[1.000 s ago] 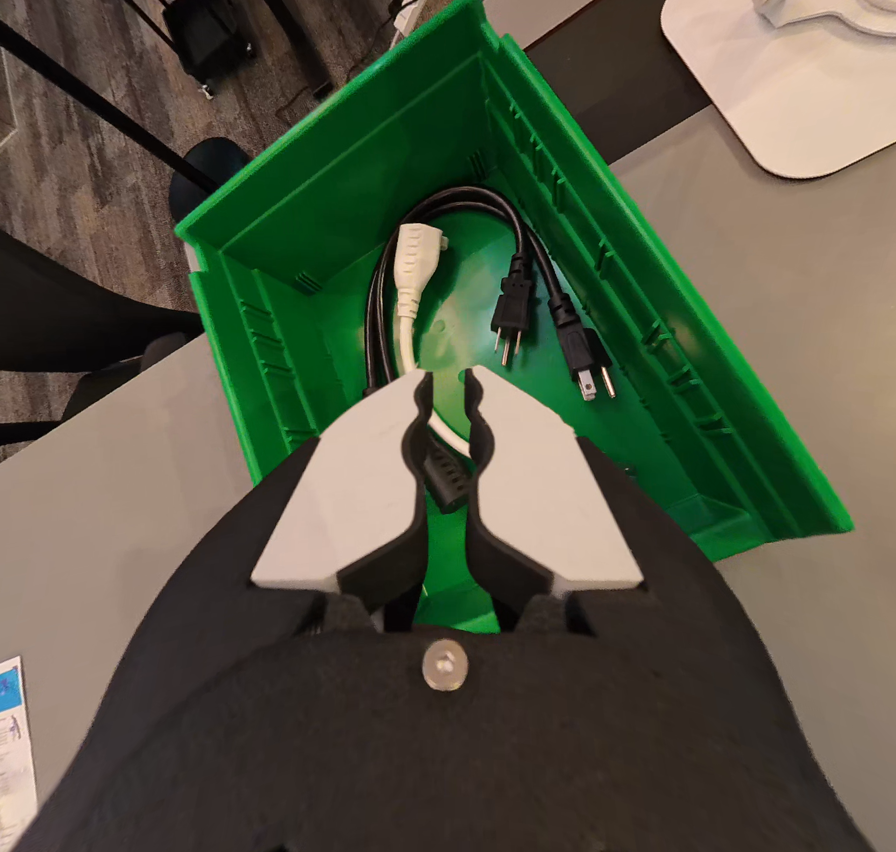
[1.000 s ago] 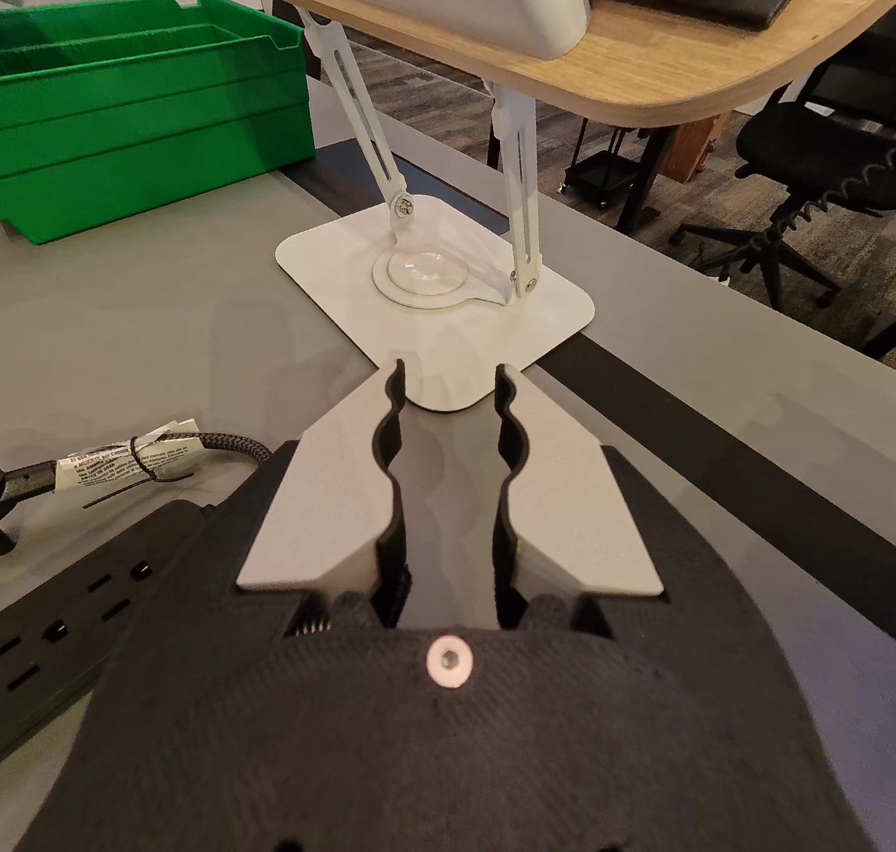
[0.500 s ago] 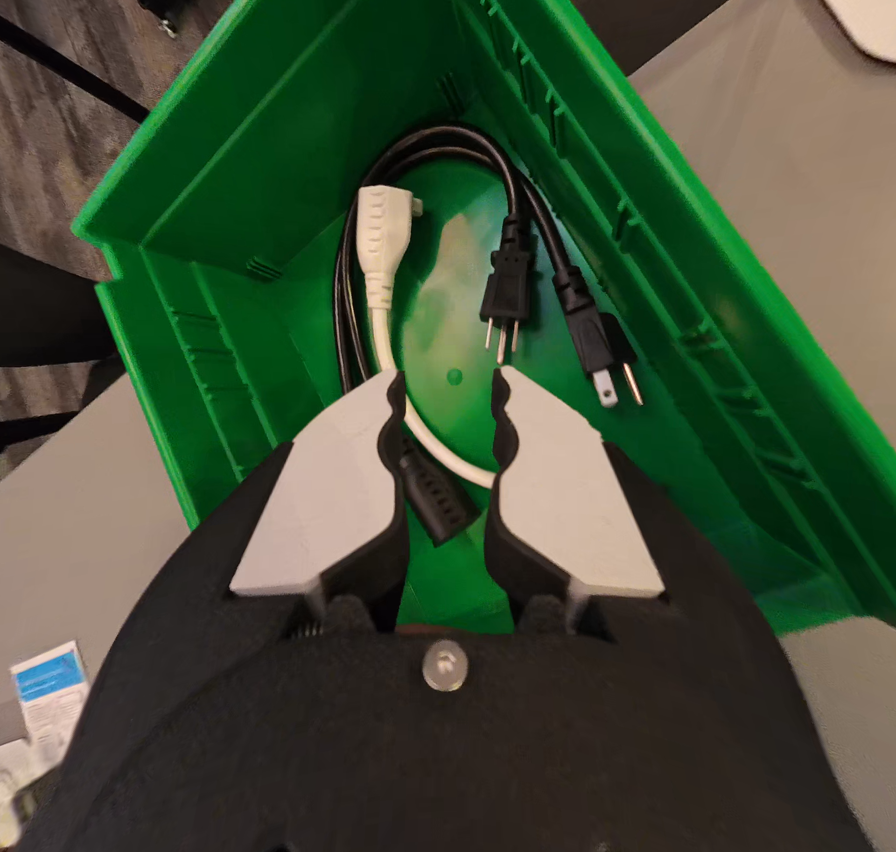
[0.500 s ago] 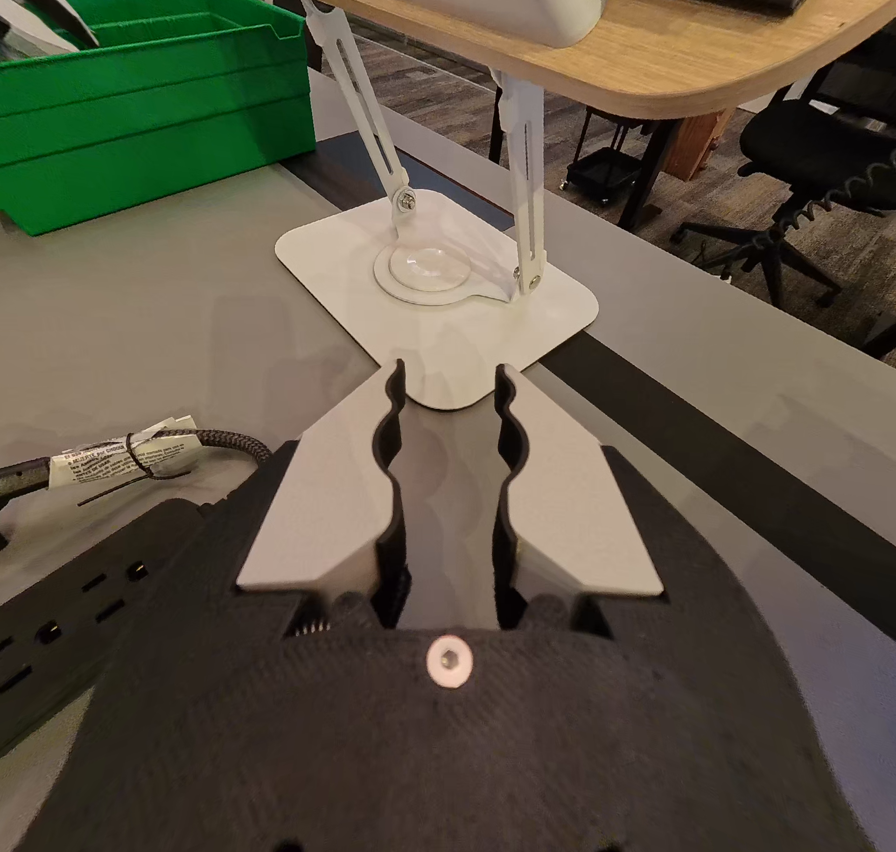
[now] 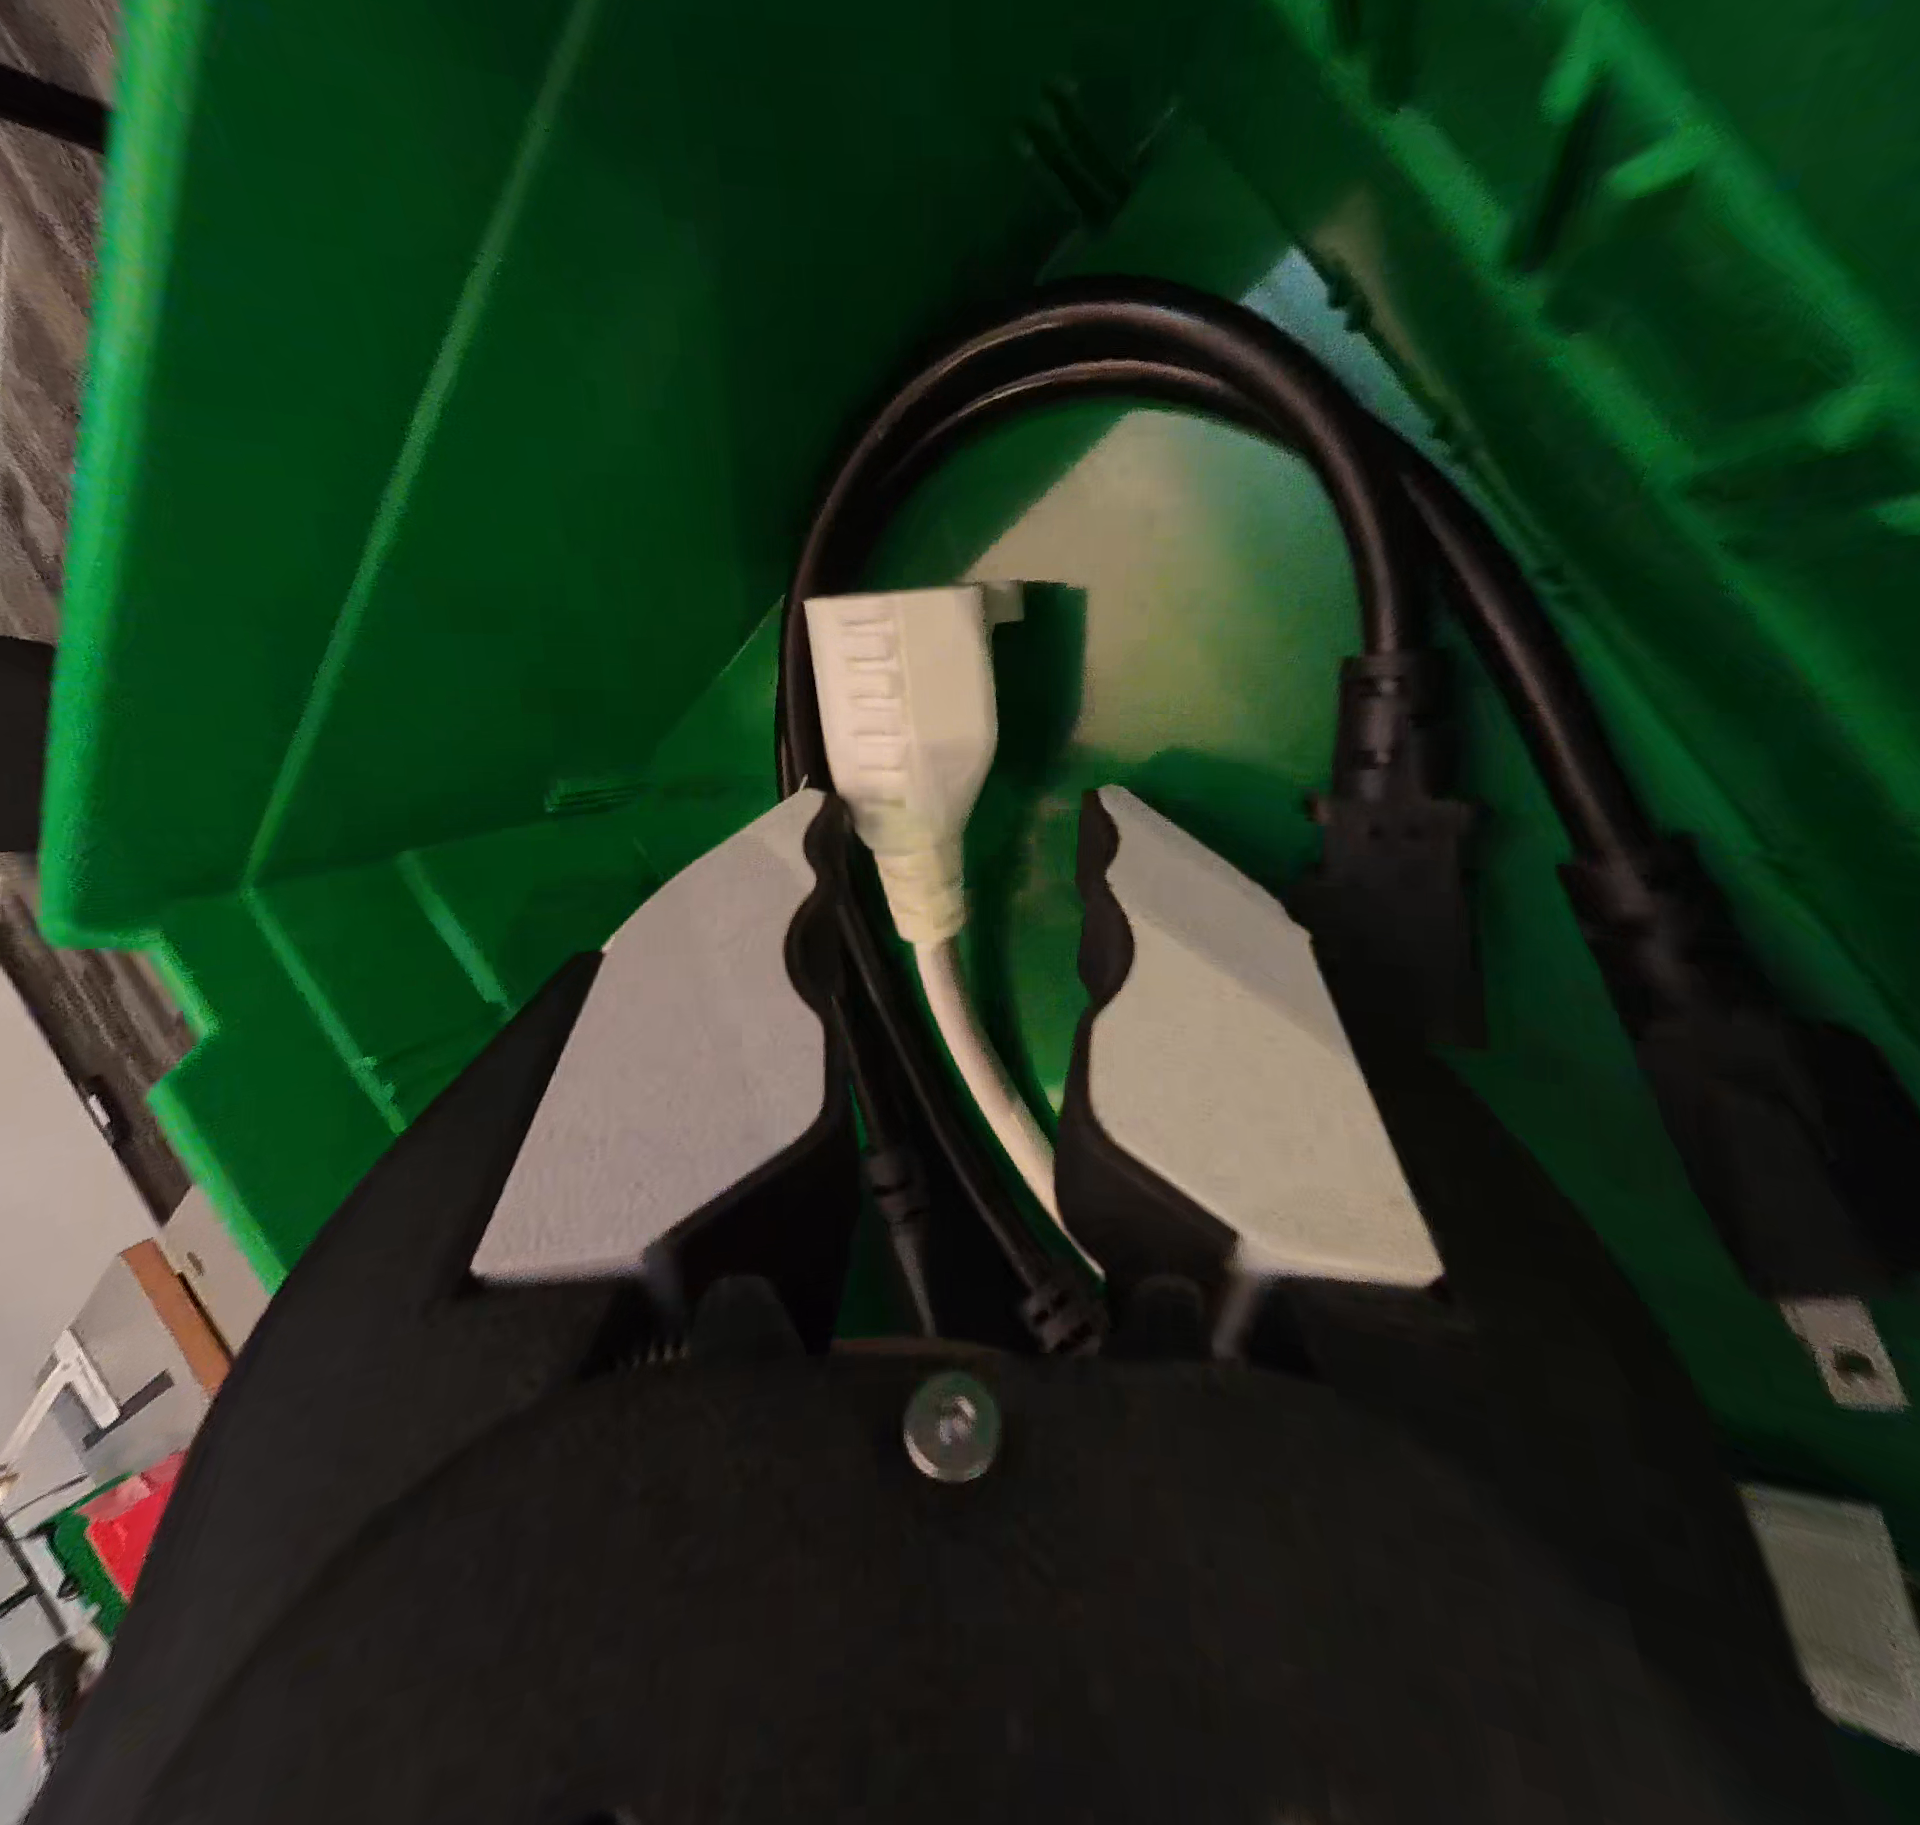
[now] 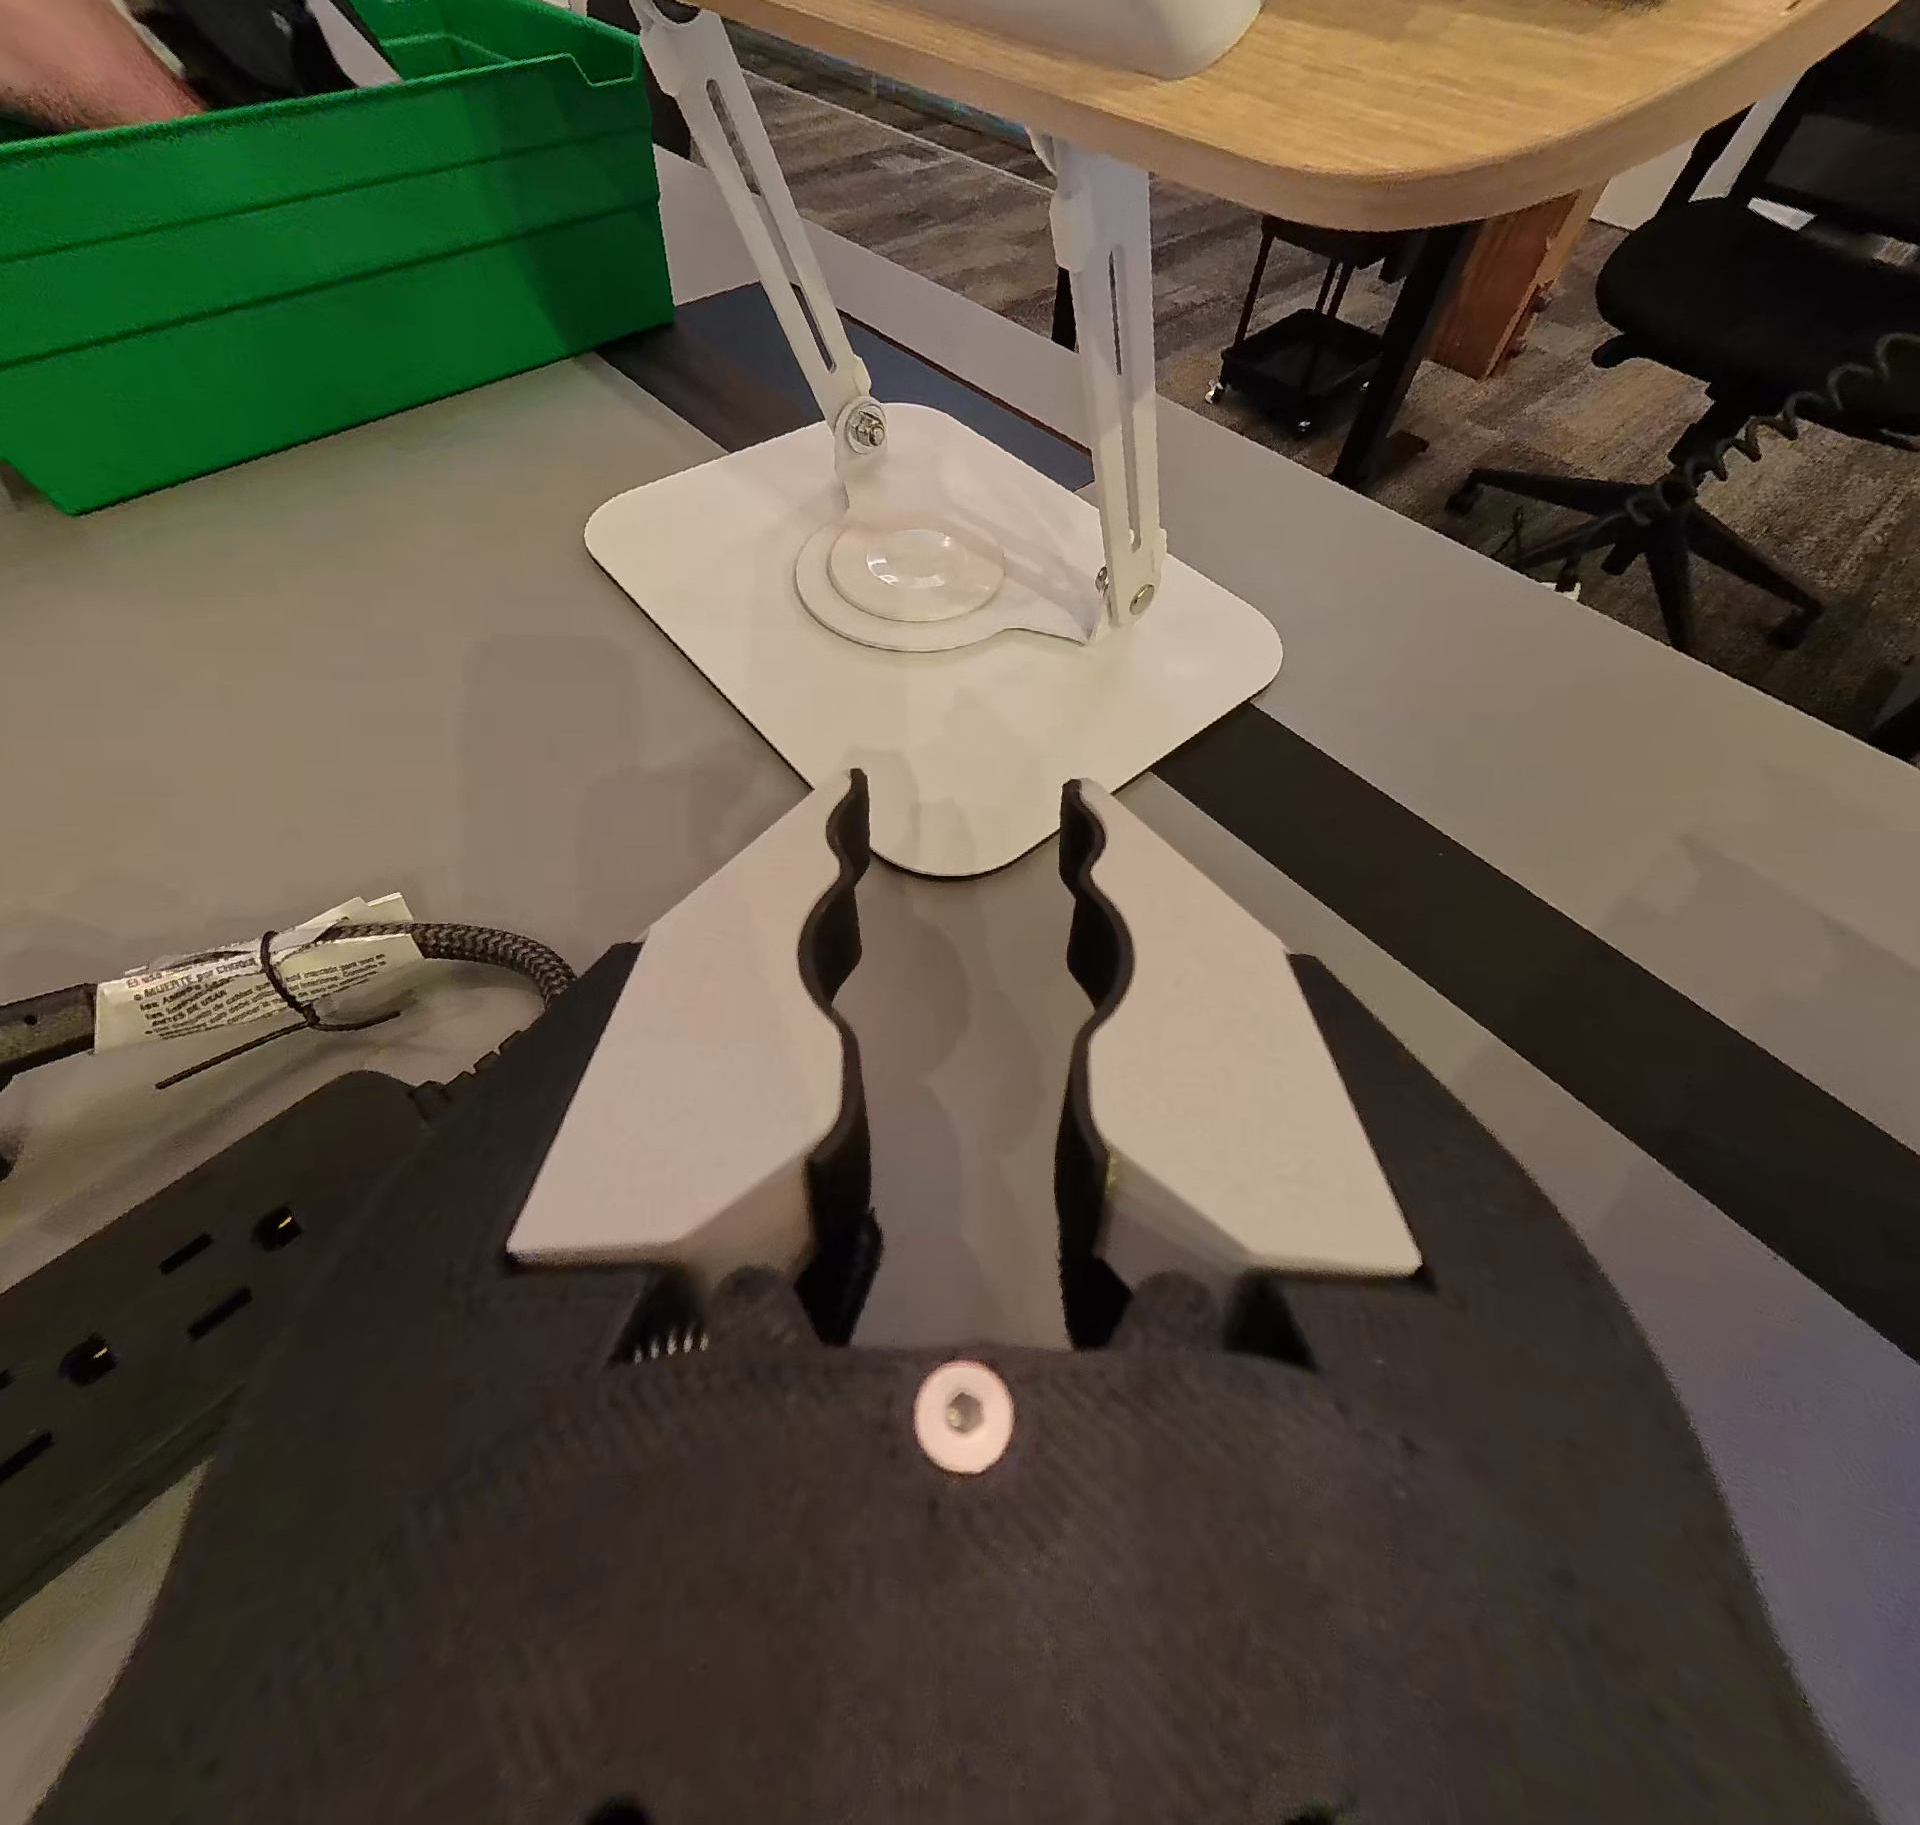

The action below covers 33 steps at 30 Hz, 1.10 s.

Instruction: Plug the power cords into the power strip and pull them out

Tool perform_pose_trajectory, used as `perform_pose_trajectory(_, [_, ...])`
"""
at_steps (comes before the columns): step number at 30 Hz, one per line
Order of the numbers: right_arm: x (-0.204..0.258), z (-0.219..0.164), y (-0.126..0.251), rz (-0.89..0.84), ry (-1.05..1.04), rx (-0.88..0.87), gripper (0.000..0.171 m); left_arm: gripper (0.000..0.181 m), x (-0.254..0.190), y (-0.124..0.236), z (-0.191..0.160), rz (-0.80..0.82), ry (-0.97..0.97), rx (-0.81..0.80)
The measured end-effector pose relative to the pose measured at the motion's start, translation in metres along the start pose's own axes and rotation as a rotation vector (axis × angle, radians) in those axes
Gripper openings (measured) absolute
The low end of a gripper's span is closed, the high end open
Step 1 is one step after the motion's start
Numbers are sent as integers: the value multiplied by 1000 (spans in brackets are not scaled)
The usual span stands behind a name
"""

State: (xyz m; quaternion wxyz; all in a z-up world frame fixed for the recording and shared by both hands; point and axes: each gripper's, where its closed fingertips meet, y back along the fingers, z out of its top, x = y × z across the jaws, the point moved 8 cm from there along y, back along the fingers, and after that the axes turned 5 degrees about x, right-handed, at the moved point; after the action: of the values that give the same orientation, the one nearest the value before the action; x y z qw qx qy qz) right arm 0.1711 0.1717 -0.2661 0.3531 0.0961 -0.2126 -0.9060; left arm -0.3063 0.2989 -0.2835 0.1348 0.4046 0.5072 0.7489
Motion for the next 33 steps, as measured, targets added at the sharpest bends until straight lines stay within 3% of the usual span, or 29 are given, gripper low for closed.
perform_pose_trajectory(3, [0, 0, -1, 2, 0, 2, 35, 29, 5, -6, 3, 12, 53, -33])
perform_pose_trajectory(11, [-1, 1, 0, 1, -4, -5, 35, 27, 11, 8, -4, 46, 157, -152])
perform_pose_trajectory(22, [6, 13, 7, 6, 24, -60, 35, 26, 40, 118, -23, 156, 329, -563])
perform_pose_trajectory(33, [14, 26, 16, 13, 51, -118, 35, 26, 47, 196, -24, 327, 296, -725])
